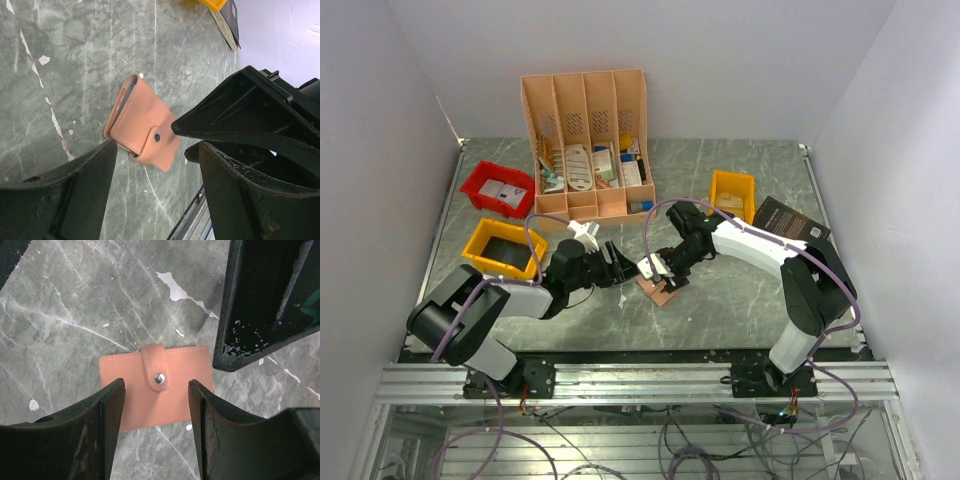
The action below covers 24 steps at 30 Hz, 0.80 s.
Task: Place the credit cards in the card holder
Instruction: Open the card holder at the center of the board.
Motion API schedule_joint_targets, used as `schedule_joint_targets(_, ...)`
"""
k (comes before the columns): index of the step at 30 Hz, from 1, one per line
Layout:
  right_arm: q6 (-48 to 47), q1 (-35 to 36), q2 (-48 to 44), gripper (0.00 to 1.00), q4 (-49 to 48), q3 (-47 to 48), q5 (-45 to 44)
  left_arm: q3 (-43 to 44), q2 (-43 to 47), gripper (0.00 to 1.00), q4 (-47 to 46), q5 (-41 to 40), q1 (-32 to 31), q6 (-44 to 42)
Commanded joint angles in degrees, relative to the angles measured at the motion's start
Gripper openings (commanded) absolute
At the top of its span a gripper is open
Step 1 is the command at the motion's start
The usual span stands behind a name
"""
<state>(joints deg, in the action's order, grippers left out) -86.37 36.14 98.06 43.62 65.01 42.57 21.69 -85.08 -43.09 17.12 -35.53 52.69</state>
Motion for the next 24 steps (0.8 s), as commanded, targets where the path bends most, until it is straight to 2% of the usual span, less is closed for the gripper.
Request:
schedule_joint_targets(1, 0.01, 0.34, -0.46, 0.53, -0.57, 0.29, -0.22, 2.49, -2.11, 0.74, -4.7, -0.04, -1.06, 0.53)
schedule_joint_targets(7, -0.53, 0.34, 0.75, 0.5, 0.54, 0.72, -0.35, 3.87, -4.59, 0.68, -3.92, 0.29, -1.45, 0.27)
schedule_joint_targets(14, -0.31, 0.39, 4.74, 0.41, 2.33, 2.67, -1.28, 5.42, -6.74, 0.49, -1.48, 0.71, -1.82, -0.8)
schedule_joint_targets(24, 0.63, 0.36, 6.89, 0.41, 2.24, 2.95, -1.11, 6.15, -13.36, 0.36, -6.99, 3.35, -2.79, 0.72)
